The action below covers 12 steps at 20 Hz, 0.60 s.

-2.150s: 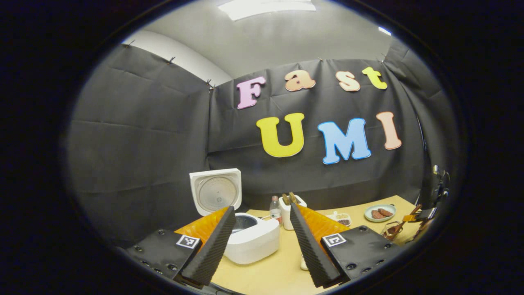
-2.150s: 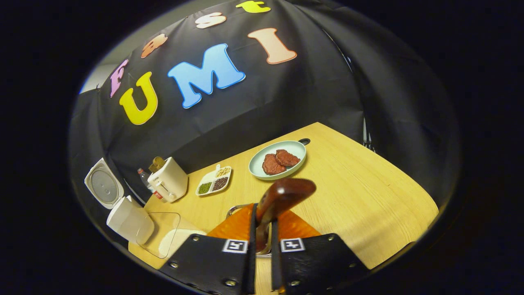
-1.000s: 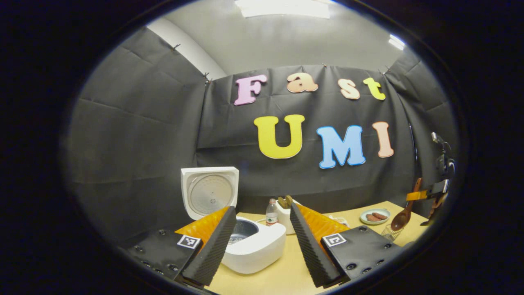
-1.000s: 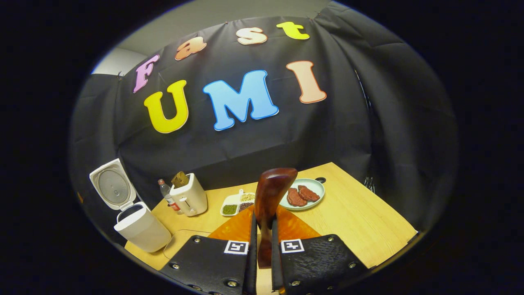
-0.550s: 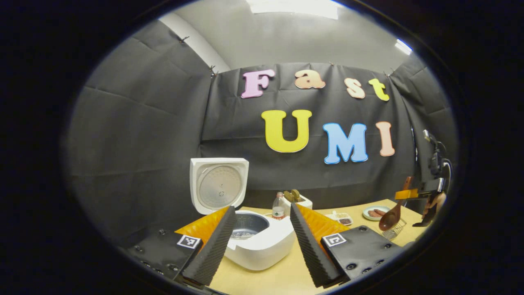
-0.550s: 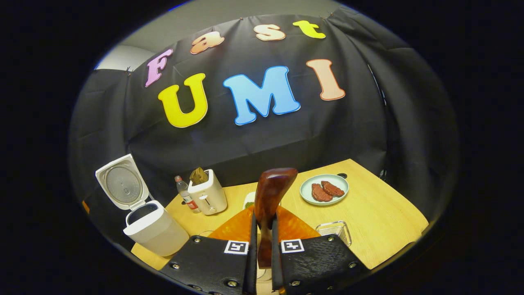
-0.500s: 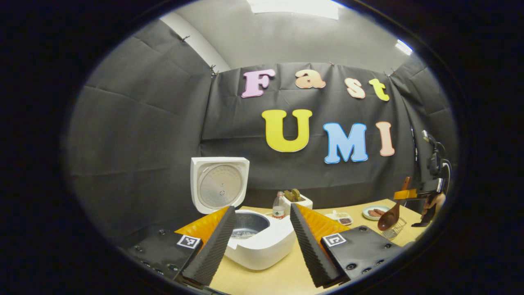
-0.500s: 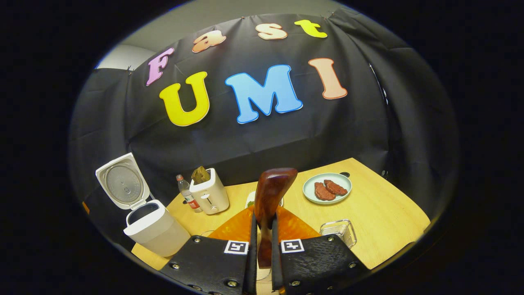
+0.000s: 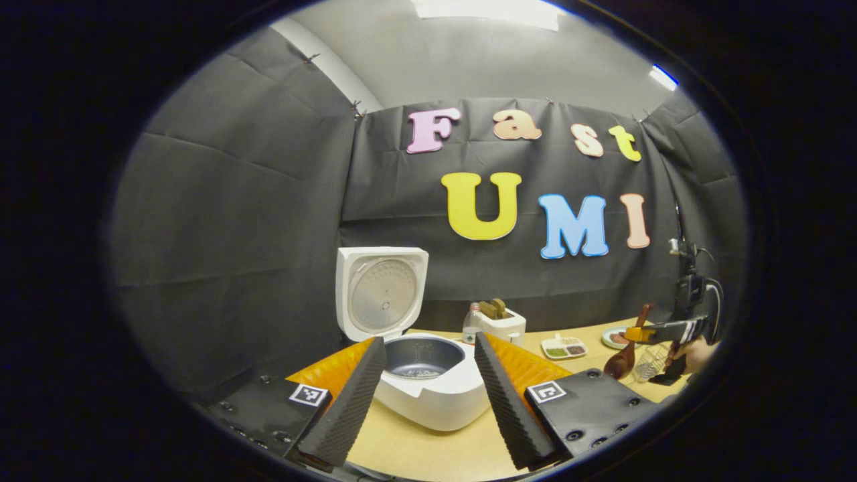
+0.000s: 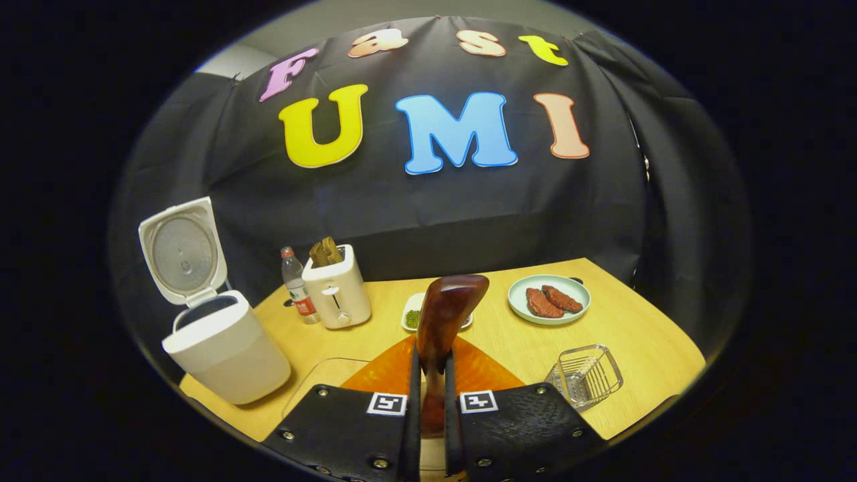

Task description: Close the left gripper, press the button to open the rice cooker; take a wooden spoon from the chopstick holder with the right hand, scoop a spoonful of rice and pour it into the rice cooker, then put the wooden spoon back into the chopstick holder.

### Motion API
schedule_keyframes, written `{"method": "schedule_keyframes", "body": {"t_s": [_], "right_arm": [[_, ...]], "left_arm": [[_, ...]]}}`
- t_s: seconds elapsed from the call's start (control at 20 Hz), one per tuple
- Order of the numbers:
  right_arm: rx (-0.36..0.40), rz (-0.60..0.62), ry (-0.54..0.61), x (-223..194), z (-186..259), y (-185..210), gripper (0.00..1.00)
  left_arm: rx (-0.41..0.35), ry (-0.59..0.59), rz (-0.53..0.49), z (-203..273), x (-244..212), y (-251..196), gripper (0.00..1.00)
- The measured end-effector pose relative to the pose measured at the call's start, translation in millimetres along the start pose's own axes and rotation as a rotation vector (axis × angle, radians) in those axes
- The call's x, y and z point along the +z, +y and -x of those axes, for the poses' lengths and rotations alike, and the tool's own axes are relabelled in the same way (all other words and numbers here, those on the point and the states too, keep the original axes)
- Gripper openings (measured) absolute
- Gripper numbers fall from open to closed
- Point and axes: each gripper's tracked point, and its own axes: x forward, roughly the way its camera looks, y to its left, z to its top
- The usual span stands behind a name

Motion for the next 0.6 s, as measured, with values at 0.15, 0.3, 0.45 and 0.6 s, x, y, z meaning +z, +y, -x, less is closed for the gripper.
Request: {"method": "schedule_keyframes", "body": {"t_s": [0.15,0.3,0.45,0.6], "right_arm": [[-0.05,0.081,-0.01,-11,-15,-1,0.14],[-0.063,0.1,0.03,-31,-26,7,0.15],[-0.044,0.082,0.03,-32,-27,21,0.14],[0.011,0.04,0.062,-40,-27,42,0.15]], "left_arm": [[0.005,0.01,-0.022,-1,-2,11,0.94],[0.0,0.016,-0.028,-4,-5,15,0.92],[0.0,0.016,-0.035,-8,-1,14,0.94],[-0.01,0.006,-0.04,-10,4,8,0.93]]}}
